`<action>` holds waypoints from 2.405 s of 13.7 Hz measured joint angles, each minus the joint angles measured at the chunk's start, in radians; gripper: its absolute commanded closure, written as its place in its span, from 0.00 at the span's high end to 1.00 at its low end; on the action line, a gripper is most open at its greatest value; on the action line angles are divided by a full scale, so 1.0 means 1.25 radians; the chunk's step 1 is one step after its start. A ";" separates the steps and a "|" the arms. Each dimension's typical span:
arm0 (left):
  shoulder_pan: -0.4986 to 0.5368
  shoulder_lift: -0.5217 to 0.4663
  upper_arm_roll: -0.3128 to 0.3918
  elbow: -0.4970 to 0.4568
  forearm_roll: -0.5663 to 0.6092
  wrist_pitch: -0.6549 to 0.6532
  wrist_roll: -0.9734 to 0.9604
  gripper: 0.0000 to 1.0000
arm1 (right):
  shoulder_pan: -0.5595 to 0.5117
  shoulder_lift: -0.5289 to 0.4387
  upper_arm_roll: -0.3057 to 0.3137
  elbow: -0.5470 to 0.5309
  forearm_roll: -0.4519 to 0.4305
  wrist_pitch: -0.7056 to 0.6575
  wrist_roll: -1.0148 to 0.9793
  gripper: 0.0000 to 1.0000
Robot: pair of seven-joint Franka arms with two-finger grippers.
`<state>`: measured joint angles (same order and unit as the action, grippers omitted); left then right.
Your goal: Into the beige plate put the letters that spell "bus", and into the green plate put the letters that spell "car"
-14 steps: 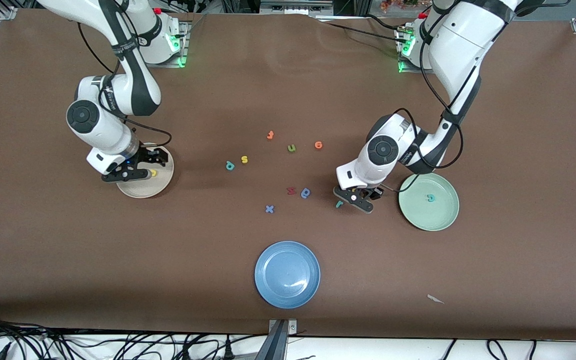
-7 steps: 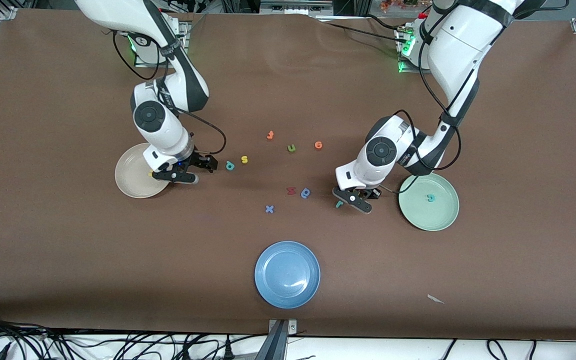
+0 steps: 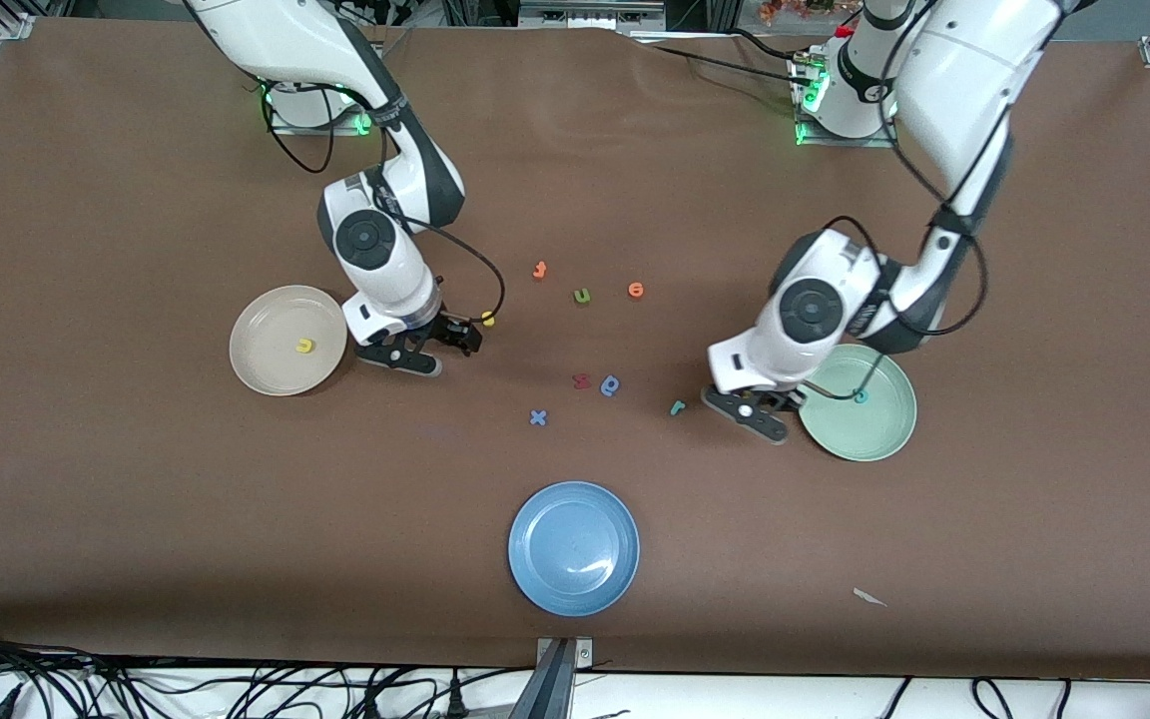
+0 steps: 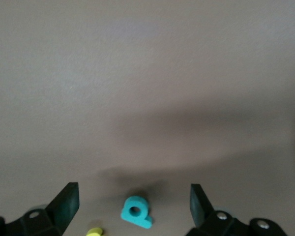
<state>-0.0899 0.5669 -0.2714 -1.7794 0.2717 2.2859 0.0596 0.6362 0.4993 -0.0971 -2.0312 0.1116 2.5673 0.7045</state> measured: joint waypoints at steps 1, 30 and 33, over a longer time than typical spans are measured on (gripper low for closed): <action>0.032 -0.008 0.001 -0.001 0.000 -0.007 0.043 0.11 | 0.003 0.007 0.000 0.001 0.000 0.000 0.004 0.99; -0.086 0.107 -0.069 0.127 0.000 -0.002 -0.046 1.00 | 0.015 0.028 0.012 -0.005 0.001 -0.005 0.028 0.27; -0.086 0.113 -0.069 0.129 0.000 -0.002 -0.046 1.00 | 0.015 0.028 0.012 -0.005 0.001 -0.005 0.028 0.23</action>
<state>-0.1972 0.7081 -0.3575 -1.6182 0.2718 2.2831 0.0026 0.6551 0.5343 -0.0822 -2.0377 0.1127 2.5605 0.7400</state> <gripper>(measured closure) 0.000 0.722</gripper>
